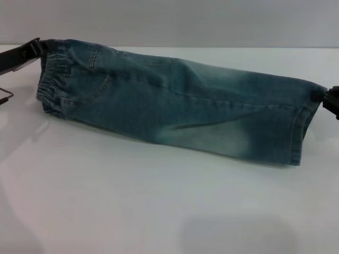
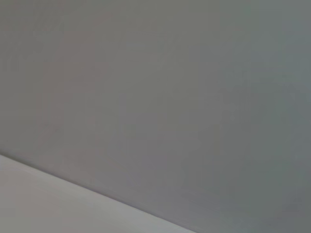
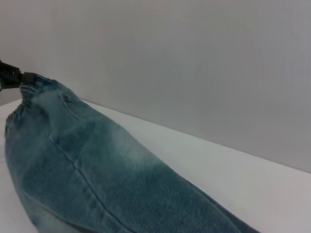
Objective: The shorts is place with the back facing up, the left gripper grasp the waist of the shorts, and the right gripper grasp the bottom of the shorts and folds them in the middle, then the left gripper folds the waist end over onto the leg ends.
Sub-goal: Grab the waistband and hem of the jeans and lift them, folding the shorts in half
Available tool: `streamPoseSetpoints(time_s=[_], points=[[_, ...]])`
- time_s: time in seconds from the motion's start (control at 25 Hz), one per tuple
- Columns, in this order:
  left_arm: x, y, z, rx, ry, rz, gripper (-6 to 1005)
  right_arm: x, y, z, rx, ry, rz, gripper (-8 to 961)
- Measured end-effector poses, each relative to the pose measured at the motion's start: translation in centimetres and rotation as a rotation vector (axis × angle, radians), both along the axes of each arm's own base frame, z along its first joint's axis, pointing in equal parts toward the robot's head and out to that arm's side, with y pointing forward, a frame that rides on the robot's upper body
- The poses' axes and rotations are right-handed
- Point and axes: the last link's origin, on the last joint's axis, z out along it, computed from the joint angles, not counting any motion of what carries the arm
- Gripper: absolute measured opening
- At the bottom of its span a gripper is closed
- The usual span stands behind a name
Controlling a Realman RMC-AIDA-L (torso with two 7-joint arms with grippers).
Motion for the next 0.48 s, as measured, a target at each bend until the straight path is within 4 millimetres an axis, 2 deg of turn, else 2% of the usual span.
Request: streamPoseSetpoints(time_s=[0.48], points=[[0.3,0.6,-1.3,-0.006,0.028,0.01,140,-0.4,2.2,-1.3,0.084,-0.062,-0.022,-1]])
